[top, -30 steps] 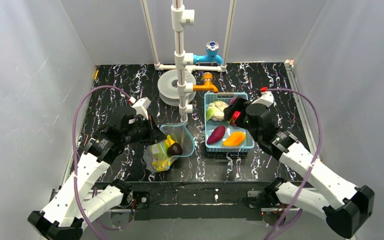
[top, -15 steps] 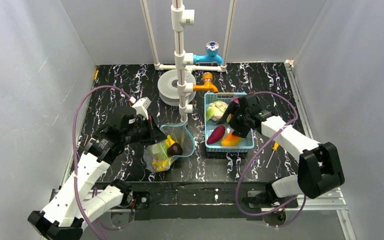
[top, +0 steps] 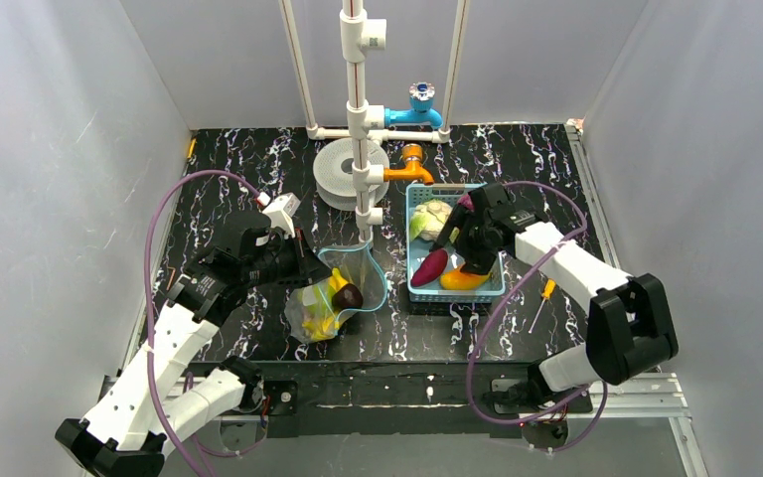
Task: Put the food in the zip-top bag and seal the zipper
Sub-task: Pick up the fake vegetable from the bin.
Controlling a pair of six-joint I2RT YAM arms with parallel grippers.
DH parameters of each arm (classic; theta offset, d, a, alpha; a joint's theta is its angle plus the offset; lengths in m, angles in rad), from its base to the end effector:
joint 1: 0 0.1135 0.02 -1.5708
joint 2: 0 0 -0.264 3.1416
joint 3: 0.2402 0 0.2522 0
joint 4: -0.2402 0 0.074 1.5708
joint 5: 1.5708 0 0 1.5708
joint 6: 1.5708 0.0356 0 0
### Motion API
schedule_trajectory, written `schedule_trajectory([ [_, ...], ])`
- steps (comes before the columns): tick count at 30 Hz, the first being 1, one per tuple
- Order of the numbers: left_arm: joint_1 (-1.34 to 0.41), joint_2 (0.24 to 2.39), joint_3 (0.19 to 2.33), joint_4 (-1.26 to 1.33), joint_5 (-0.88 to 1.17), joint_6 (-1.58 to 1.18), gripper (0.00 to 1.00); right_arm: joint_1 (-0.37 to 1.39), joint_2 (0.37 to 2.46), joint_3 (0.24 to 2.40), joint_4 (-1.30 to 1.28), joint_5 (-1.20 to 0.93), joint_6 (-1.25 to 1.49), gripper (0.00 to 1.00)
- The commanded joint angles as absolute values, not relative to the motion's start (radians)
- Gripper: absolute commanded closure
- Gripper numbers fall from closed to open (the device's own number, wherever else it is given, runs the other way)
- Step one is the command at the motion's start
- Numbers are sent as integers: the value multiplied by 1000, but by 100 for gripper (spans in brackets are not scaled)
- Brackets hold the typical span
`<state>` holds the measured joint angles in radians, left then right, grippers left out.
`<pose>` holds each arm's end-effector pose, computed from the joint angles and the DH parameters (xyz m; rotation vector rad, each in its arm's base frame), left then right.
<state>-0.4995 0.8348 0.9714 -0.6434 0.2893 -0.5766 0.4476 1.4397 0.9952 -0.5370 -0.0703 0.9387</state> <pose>0.1460 -0.0912 0.3495 0.1033 2.1963 -0.9348 0.2633 0.1292 0.2330 0.6216 2.5975 0.5901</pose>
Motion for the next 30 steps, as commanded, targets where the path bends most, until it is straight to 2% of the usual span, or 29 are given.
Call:
schedule_trajectory([
  [1, -502, 837, 965, -638, 302, -568, 100, 476, 1537, 1106, -587, -95, 920, 11],
  [10, -503, 833, 965, -646, 293, -563, 100, 576, 1665, 1204, -646, 24, 959, 15],
  [12, -502, 832, 966, -649, 291, -561, 100, 584, 1678, 1199, -637, 44, 962, 22],
  [18, -502, 832, 965, -652, 288, -557, 100, 590, 1701, 1180, -625, 91, 966, 30],
  [24, -502, 827, 964, -655, 287, -552, 100, 591, 1723, 1163, -613, 122, 967, 31],
  [26, -502, 827, 965, -657, 288, -550, 100, 591, 1736, 1166, -608, 125, 959, 37],
  [30, -502, 827, 972, -664, 287, -546, 100, 594, 1728, 1181, -618, 133, 933, 57],
])
